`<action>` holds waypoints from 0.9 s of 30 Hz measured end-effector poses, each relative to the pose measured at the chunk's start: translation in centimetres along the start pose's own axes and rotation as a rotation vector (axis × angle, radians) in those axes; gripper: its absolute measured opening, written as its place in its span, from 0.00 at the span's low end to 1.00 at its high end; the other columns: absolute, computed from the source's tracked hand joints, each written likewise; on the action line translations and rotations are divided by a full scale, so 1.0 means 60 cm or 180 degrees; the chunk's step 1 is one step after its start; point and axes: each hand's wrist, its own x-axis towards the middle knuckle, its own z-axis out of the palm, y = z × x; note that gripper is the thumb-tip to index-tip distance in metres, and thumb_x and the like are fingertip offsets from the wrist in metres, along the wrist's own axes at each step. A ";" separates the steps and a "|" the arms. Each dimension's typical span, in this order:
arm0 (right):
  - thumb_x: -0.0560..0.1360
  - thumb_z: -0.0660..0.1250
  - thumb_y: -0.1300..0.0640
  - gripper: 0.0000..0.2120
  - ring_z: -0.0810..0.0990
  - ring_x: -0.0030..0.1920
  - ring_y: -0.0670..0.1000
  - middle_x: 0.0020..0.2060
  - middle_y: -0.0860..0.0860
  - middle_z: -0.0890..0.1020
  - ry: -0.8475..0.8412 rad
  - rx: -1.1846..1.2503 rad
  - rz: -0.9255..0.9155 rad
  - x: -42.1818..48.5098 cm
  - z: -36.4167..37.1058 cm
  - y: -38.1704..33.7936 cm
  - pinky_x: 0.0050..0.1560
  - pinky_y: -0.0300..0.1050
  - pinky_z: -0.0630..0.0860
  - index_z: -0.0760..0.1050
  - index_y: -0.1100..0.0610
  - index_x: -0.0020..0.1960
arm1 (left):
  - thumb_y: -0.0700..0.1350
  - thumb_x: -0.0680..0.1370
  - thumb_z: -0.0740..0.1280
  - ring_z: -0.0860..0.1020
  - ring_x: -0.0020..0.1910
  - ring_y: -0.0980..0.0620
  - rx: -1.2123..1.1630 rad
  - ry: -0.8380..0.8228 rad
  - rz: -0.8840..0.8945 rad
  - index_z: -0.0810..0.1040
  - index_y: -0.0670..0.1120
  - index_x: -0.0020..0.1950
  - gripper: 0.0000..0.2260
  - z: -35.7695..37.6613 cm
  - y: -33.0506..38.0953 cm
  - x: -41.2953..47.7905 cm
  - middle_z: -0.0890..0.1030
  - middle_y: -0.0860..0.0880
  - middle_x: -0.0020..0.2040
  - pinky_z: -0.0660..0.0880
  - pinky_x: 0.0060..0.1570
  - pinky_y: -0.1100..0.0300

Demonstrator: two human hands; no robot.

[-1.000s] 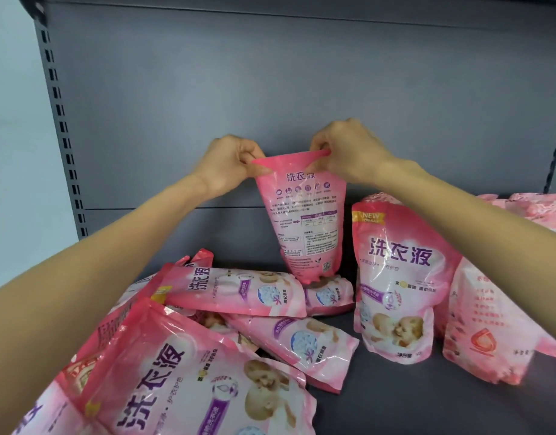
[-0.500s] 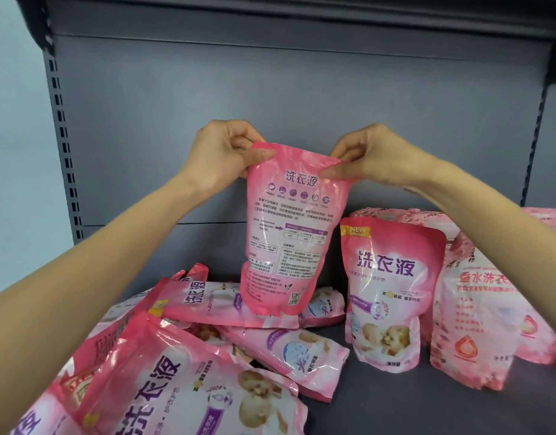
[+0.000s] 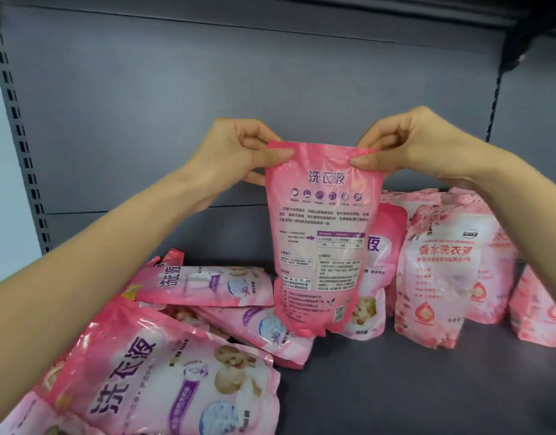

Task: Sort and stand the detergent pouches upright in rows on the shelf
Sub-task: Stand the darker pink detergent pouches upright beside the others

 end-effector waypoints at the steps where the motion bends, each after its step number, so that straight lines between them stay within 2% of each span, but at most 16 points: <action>1: 0.63 0.73 0.57 0.12 0.82 0.37 0.49 0.39 0.57 0.85 -0.0110 -0.0075 0.0061 -0.009 -0.005 0.004 0.45 0.42 0.80 0.81 0.61 0.44 | 0.38 0.71 0.71 0.79 0.30 0.59 -0.0028 -0.0097 -0.0065 0.77 0.45 0.38 0.05 0.010 -0.004 -0.003 0.81 0.54 0.28 0.80 0.36 0.63; 3: 0.62 0.74 0.56 0.10 0.81 0.38 0.50 0.40 0.59 0.84 -0.0281 -0.0148 0.0135 -0.025 -0.012 0.014 0.44 0.42 0.79 0.81 0.60 0.42 | 0.38 0.71 0.71 0.80 0.31 0.58 -0.0080 -0.0314 -0.0197 0.78 0.43 0.39 0.03 0.028 -0.011 -0.009 0.82 0.53 0.30 0.80 0.37 0.62; 7: 0.62 0.74 0.57 0.06 0.81 0.35 0.49 0.36 0.57 0.84 -0.0427 -0.0196 0.0273 -0.048 -0.029 0.033 0.38 0.34 0.77 0.82 0.58 0.39 | 0.39 0.71 0.71 0.81 0.34 0.56 -0.0205 -0.0701 -0.0375 0.79 0.43 0.40 0.03 0.058 -0.021 -0.016 0.83 0.50 0.33 0.81 0.39 0.60; 10: 0.64 0.73 0.59 0.03 0.81 0.33 0.49 0.35 0.56 0.84 -0.0544 -0.0258 0.0367 -0.063 -0.049 0.037 0.35 0.33 0.76 0.83 0.56 0.38 | 0.39 0.72 0.71 0.82 0.37 0.53 -0.0275 -0.0903 -0.0424 0.79 0.42 0.40 0.03 0.080 -0.025 -0.015 0.83 0.48 0.35 0.81 0.42 0.57; 13: 0.64 0.74 0.57 0.04 0.82 0.35 0.50 0.36 0.56 0.85 -0.0584 -0.0275 0.0460 -0.075 -0.066 0.048 0.37 0.35 0.77 0.83 0.56 0.38 | 0.39 0.72 0.71 0.82 0.38 0.53 -0.0246 -0.0995 -0.0419 0.79 0.40 0.42 0.03 0.106 -0.030 -0.012 0.83 0.47 0.37 0.81 0.44 0.55; 15: 0.62 0.77 0.50 0.10 0.82 0.36 0.50 0.37 0.55 0.85 -0.0659 -0.0377 0.0549 -0.084 -0.070 0.063 0.40 0.36 0.78 0.82 0.55 0.38 | 0.39 0.72 0.72 0.82 0.37 0.55 -0.0174 -0.1076 -0.0423 0.79 0.40 0.42 0.03 0.125 -0.036 -0.010 0.83 0.47 0.37 0.81 0.41 0.59; 18: 0.52 0.78 0.37 0.24 0.82 0.37 0.48 0.38 0.54 0.85 -0.0719 -0.0402 0.0713 -0.099 -0.070 0.087 0.42 0.35 0.78 0.82 0.53 0.39 | 0.39 0.71 0.72 0.82 0.36 0.56 -0.0159 -0.1154 -0.0404 0.79 0.41 0.41 0.03 0.149 -0.045 -0.009 0.83 0.48 0.36 0.81 0.40 0.60; 20: 0.51 0.77 0.34 0.26 0.82 0.37 0.48 0.38 0.54 0.85 -0.0679 -0.0291 0.0733 -0.106 -0.074 0.095 0.41 0.34 0.77 0.82 0.53 0.39 | 0.40 0.72 0.72 0.81 0.36 0.56 -0.0098 -0.1125 -0.0332 0.79 0.42 0.41 0.03 0.158 -0.045 -0.006 0.83 0.48 0.37 0.80 0.39 0.61; 22: 0.53 0.77 0.37 0.24 0.83 0.39 0.49 0.39 0.54 0.85 -0.0649 -0.0299 0.0728 -0.109 -0.077 0.094 0.43 0.35 0.78 0.82 0.53 0.40 | 0.40 0.72 0.72 0.82 0.37 0.56 -0.0003 -0.1111 -0.0267 0.79 0.41 0.42 0.04 0.160 -0.044 -0.004 0.84 0.46 0.40 0.80 0.40 0.61; 25: 0.58 0.75 0.48 0.15 0.83 0.42 0.53 0.41 0.54 0.85 -0.0542 -0.0376 0.0710 -0.110 -0.073 0.089 0.47 0.40 0.79 0.82 0.54 0.41 | 0.42 0.72 0.72 0.82 0.39 0.55 0.0114 -0.1114 -0.0219 0.79 0.41 0.44 0.05 0.158 -0.047 -0.004 0.84 0.46 0.42 0.81 0.43 0.60; 27: 0.61 0.74 0.54 0.11 0.84 0.42 0.52 0.41 0.53 0.85 -0.0434 -0.0491 0.0691 -0.108 -0.068 0.084 0.48 0.40 0.79 0.82 0.56 0.42 | 0.42 0.72 0.72 0.81 0.40 0.55 0.0185 -0.1134 -0.0182 0.79 0.42 0.44 0.05 0.154 -0.048 -0.006 0.83 0.47 0.42 0.80 0.42 0.61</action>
